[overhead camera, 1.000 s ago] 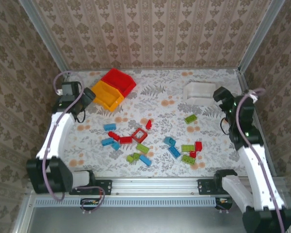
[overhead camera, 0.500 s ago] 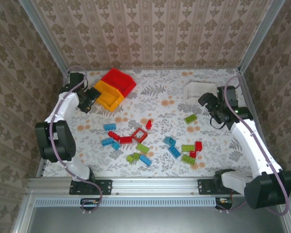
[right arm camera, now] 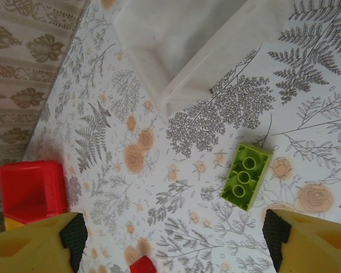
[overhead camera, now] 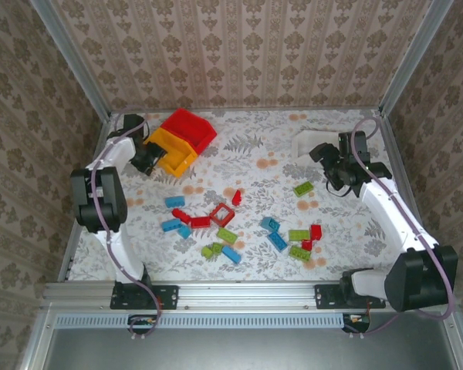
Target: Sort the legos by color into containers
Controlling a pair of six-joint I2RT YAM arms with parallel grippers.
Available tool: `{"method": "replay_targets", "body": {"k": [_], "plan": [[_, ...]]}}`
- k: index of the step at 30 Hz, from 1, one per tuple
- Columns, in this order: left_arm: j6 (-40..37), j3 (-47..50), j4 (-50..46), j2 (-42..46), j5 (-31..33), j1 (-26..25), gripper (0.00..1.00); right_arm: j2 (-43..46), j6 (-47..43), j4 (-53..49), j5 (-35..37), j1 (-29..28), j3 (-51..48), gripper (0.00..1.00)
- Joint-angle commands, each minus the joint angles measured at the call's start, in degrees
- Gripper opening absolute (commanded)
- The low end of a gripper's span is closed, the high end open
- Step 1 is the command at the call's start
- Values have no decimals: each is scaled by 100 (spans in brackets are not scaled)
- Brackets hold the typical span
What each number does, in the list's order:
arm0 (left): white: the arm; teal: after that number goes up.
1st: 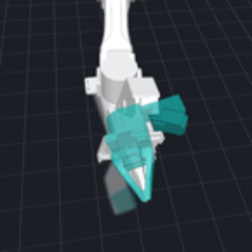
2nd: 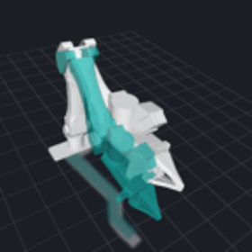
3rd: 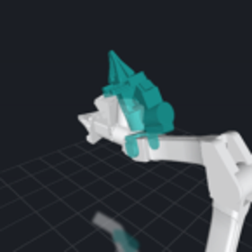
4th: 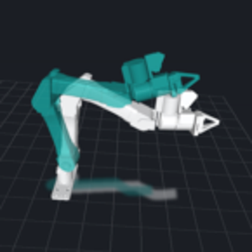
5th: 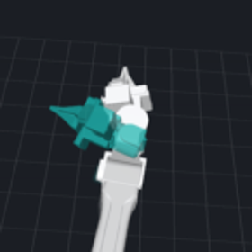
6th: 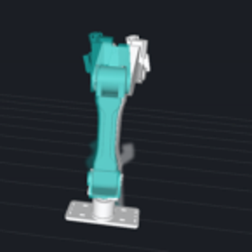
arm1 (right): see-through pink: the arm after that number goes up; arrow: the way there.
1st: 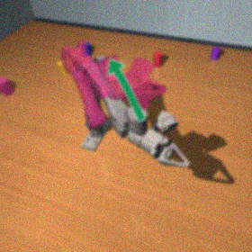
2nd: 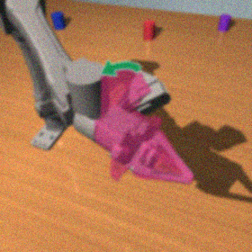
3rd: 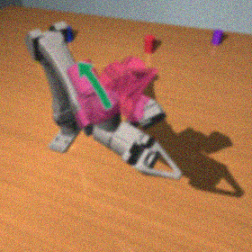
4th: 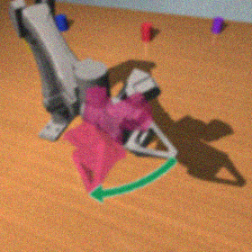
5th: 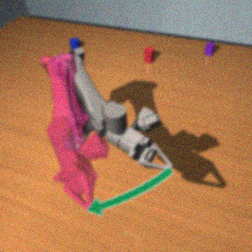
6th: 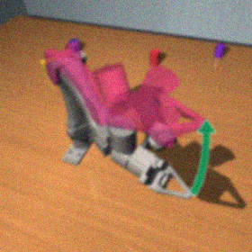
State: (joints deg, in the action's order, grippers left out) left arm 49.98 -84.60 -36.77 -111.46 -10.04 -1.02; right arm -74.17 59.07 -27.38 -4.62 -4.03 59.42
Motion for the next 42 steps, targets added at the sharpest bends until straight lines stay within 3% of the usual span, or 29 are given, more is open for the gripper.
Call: {"method": "replay_targets", "body": {"k": [1, 12, 23, 32, 36, 42], "plan": [[-216, -246, -143, -127, 126, -36, 45, -158, 475, 263, -154, 127, 38, 84], [-1073, -643, -557, -304, 467, -218, 24, -1184, 1389, 753, 169, 551, 107, 76], [-1789, -985, -862, -499, 543, -439, 18, -2483, 1362, 848, 183, 719, 971, 74], [-2201, -1214, -981, -579, 534, -762, 8, -3158, 1406, 632, 109, 728, 1355, 67], [-2366, -1374, -1107, -648, 564, -947, 1, -3351, 1324, 598, 85, 724, 1495, 60], [-2573, -1498, -1317, -737, 547, -1235, 0, -3543, 900, 122, 164, 720, 1762, 38]]}}
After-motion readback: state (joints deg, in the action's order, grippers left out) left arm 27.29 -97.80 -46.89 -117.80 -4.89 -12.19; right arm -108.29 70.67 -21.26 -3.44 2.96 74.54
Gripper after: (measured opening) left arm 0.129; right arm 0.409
